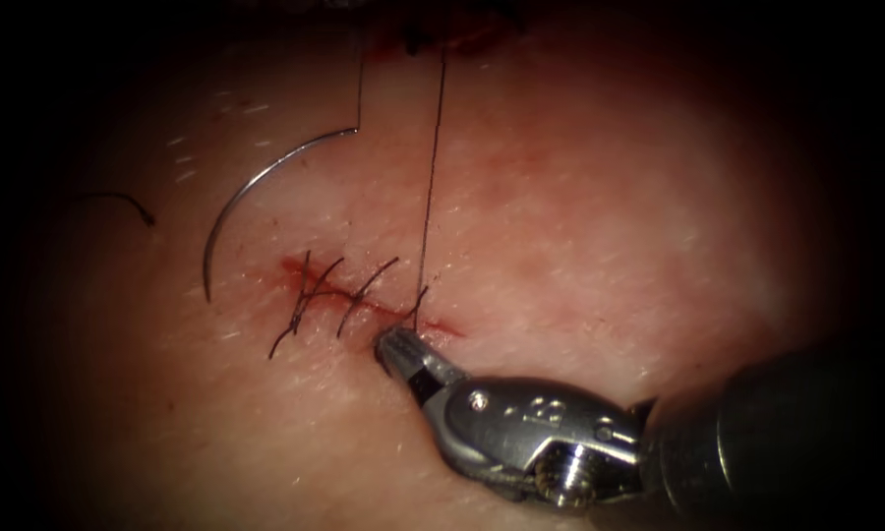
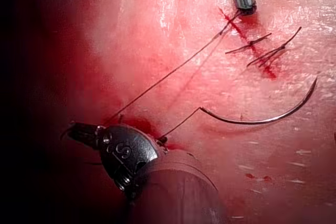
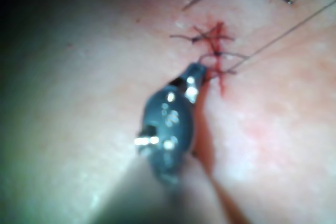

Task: Wound Closure
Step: Pull the right gripper down and left gripper up to tighten the knot, then tie the knot by pulling the right gripper down and the left gripper up

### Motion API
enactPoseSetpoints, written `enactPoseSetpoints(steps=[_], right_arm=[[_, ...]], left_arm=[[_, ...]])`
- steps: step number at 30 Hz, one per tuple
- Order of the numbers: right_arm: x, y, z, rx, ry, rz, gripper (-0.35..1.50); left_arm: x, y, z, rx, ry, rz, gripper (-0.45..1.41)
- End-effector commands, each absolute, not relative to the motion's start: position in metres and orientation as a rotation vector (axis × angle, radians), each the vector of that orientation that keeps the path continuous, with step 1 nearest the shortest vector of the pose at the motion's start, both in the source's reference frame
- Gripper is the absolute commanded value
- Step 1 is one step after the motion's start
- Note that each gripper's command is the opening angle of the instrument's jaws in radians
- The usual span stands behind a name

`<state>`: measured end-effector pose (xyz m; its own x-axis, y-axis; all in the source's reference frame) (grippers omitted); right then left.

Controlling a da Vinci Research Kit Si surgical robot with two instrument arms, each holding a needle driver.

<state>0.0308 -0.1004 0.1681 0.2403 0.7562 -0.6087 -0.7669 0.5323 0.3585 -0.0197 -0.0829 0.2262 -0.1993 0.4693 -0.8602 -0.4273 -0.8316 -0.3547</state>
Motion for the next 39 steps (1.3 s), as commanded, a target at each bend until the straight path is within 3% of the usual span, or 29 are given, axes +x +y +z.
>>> enactPoseSetpoints(steps=[1,25,39], right_arm=[[0.0329,-0.103,0.167,0.003,0.828,1.032,-0.35],[0.0350,-0.107,0.166,0.075,0.843,0.953,-0.35],[0.0354,-0.107,0.166,0.107,0.843,0.926,-0.35]], left_arm=[[-0.0216,-0.081,0.226,-1.497,-0.046,2.067,-0.45],[-0.0312,-0.073,0.230,-1.527,0.004,2.093,-0.45],[-0.0327,-0.074,0.234,-1.523,0.021,2.156,-0.45]])
